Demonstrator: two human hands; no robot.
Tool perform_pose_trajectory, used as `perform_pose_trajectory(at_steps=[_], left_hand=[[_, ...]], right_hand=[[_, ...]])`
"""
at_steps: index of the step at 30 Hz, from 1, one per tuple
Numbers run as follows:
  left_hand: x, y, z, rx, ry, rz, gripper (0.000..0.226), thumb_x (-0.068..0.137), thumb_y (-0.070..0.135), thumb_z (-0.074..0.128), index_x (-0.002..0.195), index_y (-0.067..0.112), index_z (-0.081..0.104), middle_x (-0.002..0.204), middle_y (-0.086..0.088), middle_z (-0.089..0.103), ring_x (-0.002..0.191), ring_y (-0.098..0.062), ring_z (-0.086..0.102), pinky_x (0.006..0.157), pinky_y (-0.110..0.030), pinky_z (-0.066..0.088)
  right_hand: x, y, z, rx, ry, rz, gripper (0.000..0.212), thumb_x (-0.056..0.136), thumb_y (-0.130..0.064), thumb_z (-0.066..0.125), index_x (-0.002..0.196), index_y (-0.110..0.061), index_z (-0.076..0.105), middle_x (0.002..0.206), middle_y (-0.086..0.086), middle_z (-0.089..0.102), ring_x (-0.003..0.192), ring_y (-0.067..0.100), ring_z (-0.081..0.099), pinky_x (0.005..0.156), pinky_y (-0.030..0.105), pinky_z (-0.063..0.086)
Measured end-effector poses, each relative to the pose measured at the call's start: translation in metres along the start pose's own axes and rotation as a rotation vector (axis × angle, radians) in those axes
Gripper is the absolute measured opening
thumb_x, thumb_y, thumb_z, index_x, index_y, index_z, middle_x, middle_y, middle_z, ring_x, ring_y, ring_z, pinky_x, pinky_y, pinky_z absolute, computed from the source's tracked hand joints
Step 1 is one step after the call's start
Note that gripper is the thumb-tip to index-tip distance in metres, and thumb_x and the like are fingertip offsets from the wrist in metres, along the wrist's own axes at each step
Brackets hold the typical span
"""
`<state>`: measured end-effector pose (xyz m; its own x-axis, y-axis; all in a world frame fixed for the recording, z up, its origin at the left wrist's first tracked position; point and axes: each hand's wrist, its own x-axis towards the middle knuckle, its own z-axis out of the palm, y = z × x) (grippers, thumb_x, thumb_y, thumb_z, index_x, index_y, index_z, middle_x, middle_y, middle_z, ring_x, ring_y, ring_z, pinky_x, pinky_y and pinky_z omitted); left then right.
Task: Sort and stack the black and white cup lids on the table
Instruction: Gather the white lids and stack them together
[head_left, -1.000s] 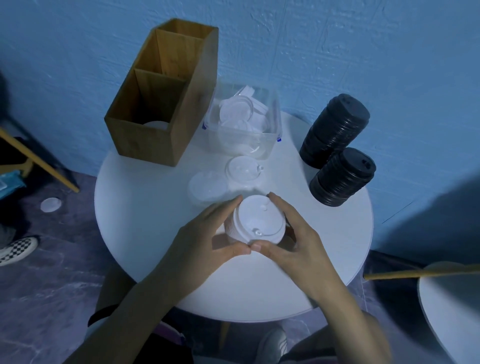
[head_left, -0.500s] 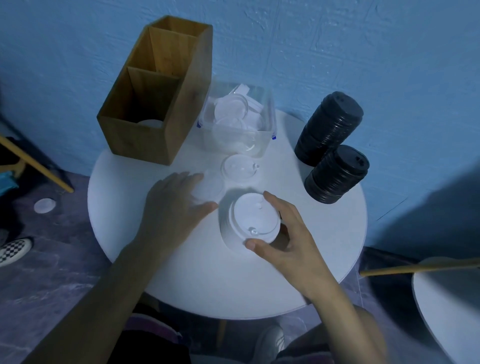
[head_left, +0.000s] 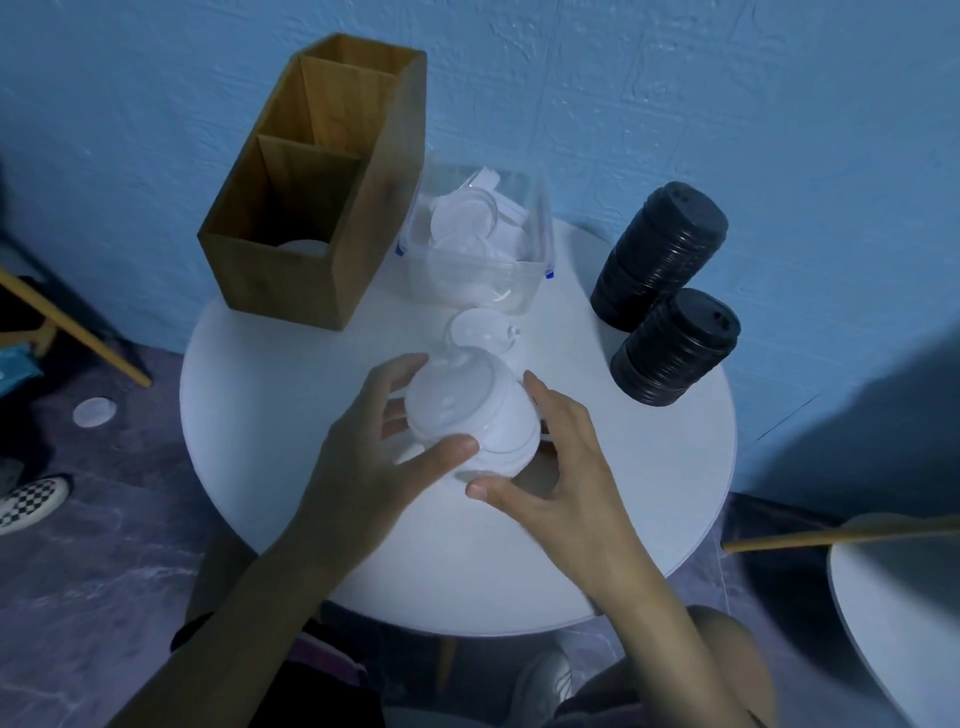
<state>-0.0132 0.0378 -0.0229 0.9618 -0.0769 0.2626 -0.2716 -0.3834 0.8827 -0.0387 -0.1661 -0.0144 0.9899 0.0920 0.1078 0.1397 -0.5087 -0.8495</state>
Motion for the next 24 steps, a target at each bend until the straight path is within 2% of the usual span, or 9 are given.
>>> perform_pose_trajectory(at_steps=[2,4,7,9,11,13,17,21,24], left_hand=[[0.001,0.001,-0.002,0.041,0.007,0.018,0.07,0.067,0.071,0.072,0.129,0.061,0.041,0.125,0.049,0.047,0.117,0.015,0.052,0.09,-0.004,0.043],[0.003,0.005,-0.003,0.13,0.035,0.071,0.074,0.069,0.071,0.073,0.133,0.056,0.04,0.129,0.047,0.044,0.117,0.018,0.049,0.091,0.002,0.037],[0.01,0.014,0.002,0.312,0.073,0.236,0.083,0.071,0.074,0.064,0.141,0.034,0.047,0.14,0.018,0.057,0.12,0.009,0.047,0.103,-0.005,0.03],[0.014,0.018,0.006,0.408,0.092,0.34,0.089,0.073,0.073,0.062,0.142,0.017,0.053,0.141,-0.002,0.061,0.123,-0.007,0.054,0.107,-0.017,0.032],[0.017,0.02,0.01,0.446,0.094,0.384,0.091,0.073,0.071,0.065,0.142,0.012,0.054,0.142,-0.006,0.061,0.123,-0.018,0.058,0.11,-0.02,0.031],[0.018,0.021,0.014,0.44,0.09,0.409,0.092,0.073,0.07,0.066,0.142,0.01,0.054,0.142,-0.008,0.061,0.124,-0.018,0.057,0.111,-0.02,0.03],[0.016,0.015,0.016,0.38,0.004,0.321,0.098,0.071,0.073,0.065,0.149,0.017,0.046,0.144,0.001,0.058,0.125,-0.007,0.052,0.107,-0.014,0.03],[0.007,-0.001,0.016,0.234,-0.095,0.127,0.085,0.07,0.068,0.071,0.145,0.042,0.042,0.137,0.033,0.045,0.117,0.02,0.044,0.097,-0.002,0.031],[0.004,-0.008,0.017,0.194,-0.086,0.124,0.077,0.072,0.072,0.069,0.14,0.05,0.039,0.136,0.038,0.044,0.117,0.019,0.048,0.098,-0.01,0.042]], right_hand=[[-0.001,-0.004,-0.007,0.011,-0.022,-0.033,0.081,0.085,-0.044,0.078,0.153,-0.039,0.035,0.151,-0.027,0.034,0.143,-0.003,0.034,0.118,0.025,0.034],[-0.003,-0.012,-0.015,0.023,0.006,-0.074,0.065,0.093,-0.034,0.073,0.15,-0.036,0.042,0.153,-0.028,0.037,0.145,-0.006,0.03,0.119,0.017,0.028],[0.0,-0.025,-0.021,0.11,0.085,-0.09,0.051,0.095,-0.031,0.07,0.143,-0.033,0.053,0.144,-0.029,0.051,0.138,-0.005,0.043,0.109,0.009,0.033],[0.006,-0.029,-0.023,0.17,0.148,-0.071,0.043,0.093,-0.032,0.071,0.136,-0.031,0.061,0.133,-0.019,0.061,0.121,0.004,0.059,0.101,0.017,0.044],[0.012,-0.032,-0.027,0.243,0.183,-0.005,0.035,0.093,-0.024,0.073,0.127,-0.031,0.068,0.116,-0.008,0.07,0.092,0.008,0.067,0.086,0.024,0.052],[0.016,-0.033,-0.033,0.337,0.162,0.082,0.031,0.094,-0.018,0.072,0.123,-0.029,0.071,0.102,0.0,0.074,0.072,0.013,0.066,0.079,0.033,0.055],[0.021,-0.023,-0.043,0.382,0.199,0.181,0.029,0.095,-0.013,0.07,0.12,-0.027,0.073,0.108,-0.002,0.074,0.068,0.015,0.066,0.079,0.043,0.059],[0.022,-0.008,-0.046,0.374,0.175,0.216,0.024,0.098,-0.009,0.065,0.115,-0.024,0.075,0.115,0.009,0.069,0.075,0.008,0.062,0.065,0.028,0.058],[0.02,-0.007,-0.042,0.359,0.111,0.188,0.021,0.1,-0.018,0.065,0.115,-0.028,0.076,0.112,0.003,0.072,0.08,0.014,0.06,0.068,0.03,0.059]])
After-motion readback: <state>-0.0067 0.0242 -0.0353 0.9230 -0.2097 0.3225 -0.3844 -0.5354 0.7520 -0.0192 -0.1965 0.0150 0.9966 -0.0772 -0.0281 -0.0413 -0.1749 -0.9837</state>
